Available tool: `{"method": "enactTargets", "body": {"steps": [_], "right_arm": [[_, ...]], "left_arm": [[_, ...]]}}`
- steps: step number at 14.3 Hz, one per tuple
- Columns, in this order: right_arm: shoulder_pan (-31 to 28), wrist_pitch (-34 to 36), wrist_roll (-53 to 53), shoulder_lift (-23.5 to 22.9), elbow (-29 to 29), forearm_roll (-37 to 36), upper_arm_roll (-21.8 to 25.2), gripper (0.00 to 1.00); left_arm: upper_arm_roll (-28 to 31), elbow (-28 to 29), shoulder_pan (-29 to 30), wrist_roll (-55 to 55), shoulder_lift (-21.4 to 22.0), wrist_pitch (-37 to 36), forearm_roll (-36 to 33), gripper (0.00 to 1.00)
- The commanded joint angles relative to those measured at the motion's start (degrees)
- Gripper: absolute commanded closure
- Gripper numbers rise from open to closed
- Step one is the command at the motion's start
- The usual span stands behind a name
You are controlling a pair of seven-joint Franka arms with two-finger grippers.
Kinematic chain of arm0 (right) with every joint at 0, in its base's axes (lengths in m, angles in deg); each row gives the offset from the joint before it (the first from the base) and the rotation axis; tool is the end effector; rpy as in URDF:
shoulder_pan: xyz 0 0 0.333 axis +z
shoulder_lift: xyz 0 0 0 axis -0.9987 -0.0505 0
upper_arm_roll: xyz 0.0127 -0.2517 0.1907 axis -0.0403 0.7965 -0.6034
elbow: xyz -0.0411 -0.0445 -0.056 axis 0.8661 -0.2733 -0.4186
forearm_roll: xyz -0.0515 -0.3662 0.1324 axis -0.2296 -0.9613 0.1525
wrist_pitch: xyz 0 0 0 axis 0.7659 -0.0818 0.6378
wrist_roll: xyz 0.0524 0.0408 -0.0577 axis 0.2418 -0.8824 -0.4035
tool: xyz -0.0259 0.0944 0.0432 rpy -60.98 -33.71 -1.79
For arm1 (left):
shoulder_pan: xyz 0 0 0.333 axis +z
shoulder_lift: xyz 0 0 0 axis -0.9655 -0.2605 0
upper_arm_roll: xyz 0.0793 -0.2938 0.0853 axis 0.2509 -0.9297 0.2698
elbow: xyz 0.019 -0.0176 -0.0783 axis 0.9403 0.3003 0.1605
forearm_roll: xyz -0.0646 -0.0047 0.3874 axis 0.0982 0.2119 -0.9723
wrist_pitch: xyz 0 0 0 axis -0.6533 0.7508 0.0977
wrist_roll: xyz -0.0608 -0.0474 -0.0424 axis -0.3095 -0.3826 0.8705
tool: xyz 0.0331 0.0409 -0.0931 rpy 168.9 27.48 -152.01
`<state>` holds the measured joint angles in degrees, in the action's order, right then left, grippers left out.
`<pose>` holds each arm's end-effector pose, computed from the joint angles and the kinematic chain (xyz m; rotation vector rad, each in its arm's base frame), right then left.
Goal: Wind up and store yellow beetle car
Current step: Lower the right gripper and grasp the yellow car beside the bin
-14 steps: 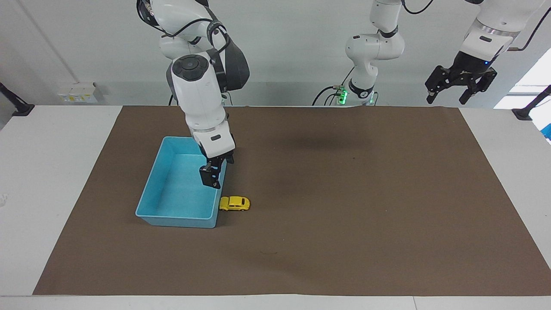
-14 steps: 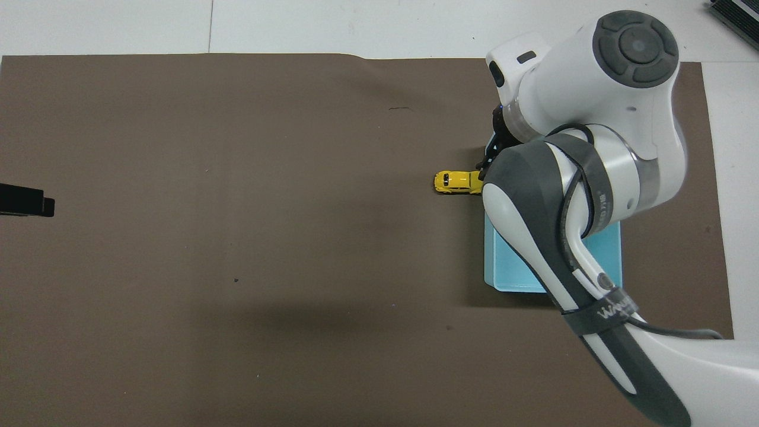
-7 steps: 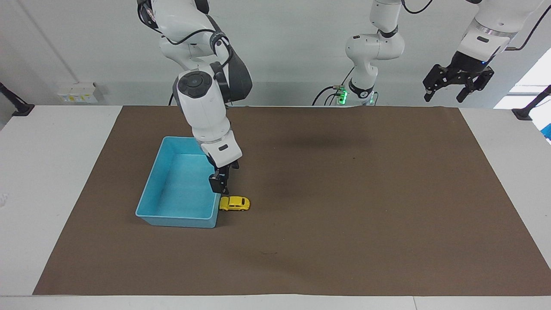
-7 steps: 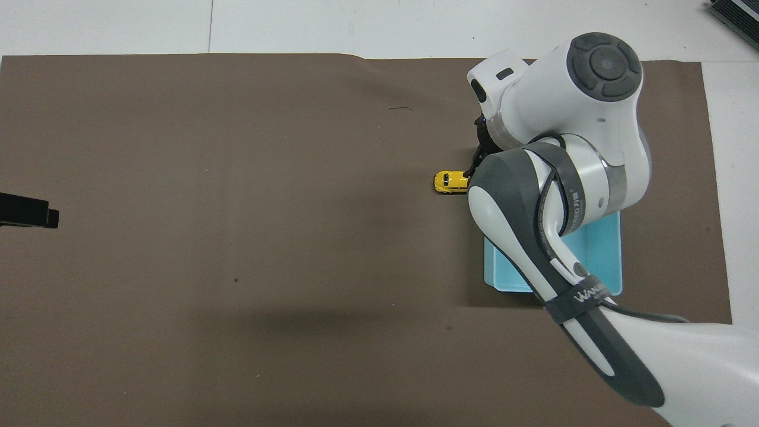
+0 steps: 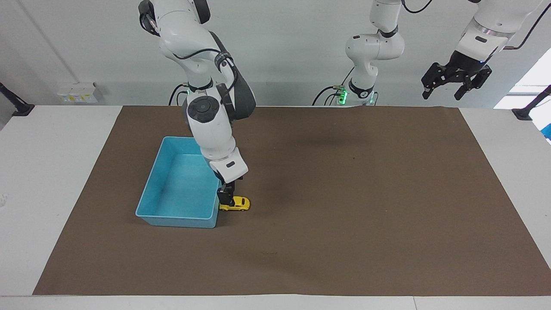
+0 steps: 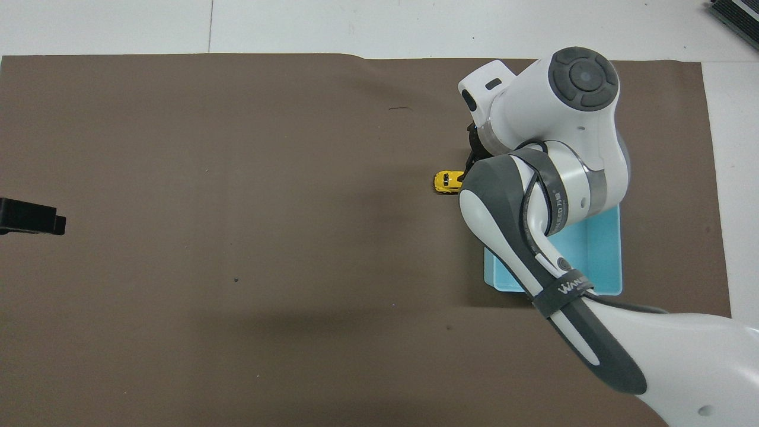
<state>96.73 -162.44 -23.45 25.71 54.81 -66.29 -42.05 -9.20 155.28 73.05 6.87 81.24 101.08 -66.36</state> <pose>0.6639 0.2202 0.4021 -2.4029 -1.9742 -0.1854 0.5058 -0.0160 0.6713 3.1092 -0.0982 0.0070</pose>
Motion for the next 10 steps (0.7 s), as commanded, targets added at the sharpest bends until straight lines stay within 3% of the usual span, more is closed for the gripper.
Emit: {"method": "enactTargets", "body": {"steps": [1, 10], "right_arm": [[0.0, -3.0, 1.6, -0.3, 2.8, 0.2, -0.4, 0.0], [-0.8, -6.5, 4.4, -1.0, 8.6, 0.1, -0.2, 0.0]], "left_arm": [[-0.3, -0.3, 0.4, -0.7, 0.6, -1.3, 0.5, 0.0], [-0.3, -0.3, 0.5, -0.7, 0.6, -1.2, 0.4, 0.0]]}}
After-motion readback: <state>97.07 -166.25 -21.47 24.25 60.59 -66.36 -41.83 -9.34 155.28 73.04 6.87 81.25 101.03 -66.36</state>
